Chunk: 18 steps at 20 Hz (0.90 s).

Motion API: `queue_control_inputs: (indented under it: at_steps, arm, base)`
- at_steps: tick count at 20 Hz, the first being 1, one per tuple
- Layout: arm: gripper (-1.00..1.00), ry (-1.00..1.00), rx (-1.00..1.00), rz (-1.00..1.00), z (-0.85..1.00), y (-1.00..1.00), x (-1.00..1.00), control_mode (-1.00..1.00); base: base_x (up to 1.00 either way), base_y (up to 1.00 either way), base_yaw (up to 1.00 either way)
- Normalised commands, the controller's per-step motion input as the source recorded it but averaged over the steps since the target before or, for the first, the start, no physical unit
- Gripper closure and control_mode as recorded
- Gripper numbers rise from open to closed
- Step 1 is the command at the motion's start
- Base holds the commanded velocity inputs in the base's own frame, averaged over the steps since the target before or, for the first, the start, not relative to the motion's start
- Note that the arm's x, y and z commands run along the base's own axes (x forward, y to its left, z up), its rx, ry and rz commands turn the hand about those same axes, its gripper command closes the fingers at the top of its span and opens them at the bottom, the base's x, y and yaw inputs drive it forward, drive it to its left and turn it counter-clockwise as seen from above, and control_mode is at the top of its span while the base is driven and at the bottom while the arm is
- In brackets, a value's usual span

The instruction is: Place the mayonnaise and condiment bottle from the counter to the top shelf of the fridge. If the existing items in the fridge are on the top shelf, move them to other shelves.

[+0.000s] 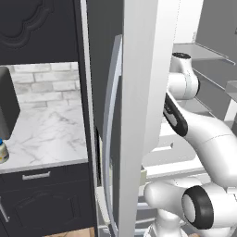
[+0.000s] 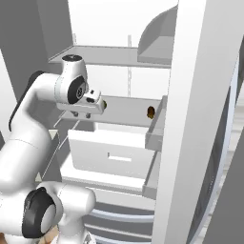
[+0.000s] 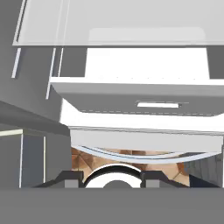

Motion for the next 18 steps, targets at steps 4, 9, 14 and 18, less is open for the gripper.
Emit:
queue_control_inputs:
  at_steps: [4,9,14,18]
  arm:
    - [-1.0,-0.04,0.0,0.0,0.0,0.0,-0.22,-1.0]
    - [-1.0,-0.04,0.0,0.06,0.0,0.0,-0.76,-1.0]
    - [-1.0,0.0,0.0,0.01,0.0,0.0,-0.98,-1.0]
    - [-1.0,0.0,0.0,0.0,0.0,0.0,-0.9,-1.0]
  base:
    - [0.0,0.0,0.0]
    - [0.0,0.0,0.0]
    - [0.0,0.0,0.0]
    - [0.0,0.0,0.0]
